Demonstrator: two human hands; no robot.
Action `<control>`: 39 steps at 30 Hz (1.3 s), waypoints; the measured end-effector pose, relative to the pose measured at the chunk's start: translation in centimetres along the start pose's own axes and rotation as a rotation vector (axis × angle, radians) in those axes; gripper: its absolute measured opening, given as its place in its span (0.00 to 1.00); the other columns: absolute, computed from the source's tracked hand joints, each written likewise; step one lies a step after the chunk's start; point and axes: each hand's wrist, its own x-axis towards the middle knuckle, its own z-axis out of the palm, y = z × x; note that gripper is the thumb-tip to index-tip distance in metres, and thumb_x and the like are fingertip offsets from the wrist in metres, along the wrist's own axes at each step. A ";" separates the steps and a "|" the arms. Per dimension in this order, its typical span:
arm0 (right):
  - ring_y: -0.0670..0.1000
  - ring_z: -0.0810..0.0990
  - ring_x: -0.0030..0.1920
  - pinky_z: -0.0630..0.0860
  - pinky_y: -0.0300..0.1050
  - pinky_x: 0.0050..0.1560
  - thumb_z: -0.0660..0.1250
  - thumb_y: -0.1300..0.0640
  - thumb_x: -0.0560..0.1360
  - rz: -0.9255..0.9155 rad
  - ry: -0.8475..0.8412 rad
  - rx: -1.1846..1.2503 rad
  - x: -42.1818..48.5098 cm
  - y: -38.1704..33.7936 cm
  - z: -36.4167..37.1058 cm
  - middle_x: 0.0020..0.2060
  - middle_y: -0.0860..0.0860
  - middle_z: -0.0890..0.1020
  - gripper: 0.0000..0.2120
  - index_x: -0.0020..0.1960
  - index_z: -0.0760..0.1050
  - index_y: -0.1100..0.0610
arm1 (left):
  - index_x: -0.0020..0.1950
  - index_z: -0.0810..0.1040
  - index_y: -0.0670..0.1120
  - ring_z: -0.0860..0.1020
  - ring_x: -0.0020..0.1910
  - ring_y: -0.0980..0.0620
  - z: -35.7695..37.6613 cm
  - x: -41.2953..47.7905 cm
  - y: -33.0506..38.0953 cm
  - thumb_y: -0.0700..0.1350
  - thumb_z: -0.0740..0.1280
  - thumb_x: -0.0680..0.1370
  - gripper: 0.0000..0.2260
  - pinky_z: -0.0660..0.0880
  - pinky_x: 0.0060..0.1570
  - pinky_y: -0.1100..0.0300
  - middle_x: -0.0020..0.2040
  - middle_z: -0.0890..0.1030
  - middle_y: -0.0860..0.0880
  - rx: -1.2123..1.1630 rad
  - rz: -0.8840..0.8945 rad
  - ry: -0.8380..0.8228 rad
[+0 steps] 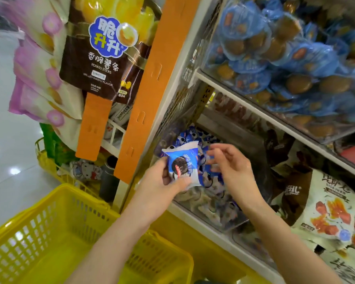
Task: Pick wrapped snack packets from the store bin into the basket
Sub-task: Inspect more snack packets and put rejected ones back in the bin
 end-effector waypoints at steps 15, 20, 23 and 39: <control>0.61 0.74 0.60 0.64 0.39 0.46 0.62 0.60 0.78 0.435 0.047 -0.697 7.3 7.3 -1.4 0.59 0.63 0.77 0.15 0.60 0.74 0.68 | 0.56 0.73 0.55 0.79 0.49 0.57 -1.5 3.0 -0.5 0.49 0.67 0.75 0.10 0.73 0.42 0.64 0.51 0.80 0.54 -0.175 -0.093 0.071; 0.60 0.75 0.59 0.70 0.45 0.53 0.64 0.55 0.77 0.554 -0.017 -0.869 7.9 7.6 -1.6 0.58 0.62 0.77 0.16 0.58 0.74 0.66 | 0.60 0.72 0.53 0.79 0.49 0.58 -1.8 2.9 -0.2 0.47 0.67 0.76 0.13 0.74 0.34 0.71 0.53 0.80 0.53 -0.214 -0.073 0.042; 0.56 0.77 0.43 0.70 0.44 0.45 0.65 0.52 0.76 0.603 0.002 -0.855 7.9 7.2 -1.8 0.39 0.59 0.78 0.14 0.35 0.70 0.59 | 0.61 0.71 0.51 0.82 0.45 0.53 -1.8 2.7 0.0 0.44 0.66 0.76 0.14 0.78 0.34 0.67 0.54 0.80 0.49 -0.271 -0.091 0.013; 0.38 0.77 0.42 0.74 0.28 0.39 0.67 0.57 0.75 -0.211 0.204 -0.379 -0.8 -4.5 -2.9 0.43 0.42 0.78 0.07 0.49 0.73 0.46 | 0.63 0.70 0.50 0.81 0.51 0.51 -0.2 -0.9 0.5 0.53 0.71 0.68 0.25 0.80 0.44 0.57 0.56 0.79 0.49 -0.250 -0.218 -0.104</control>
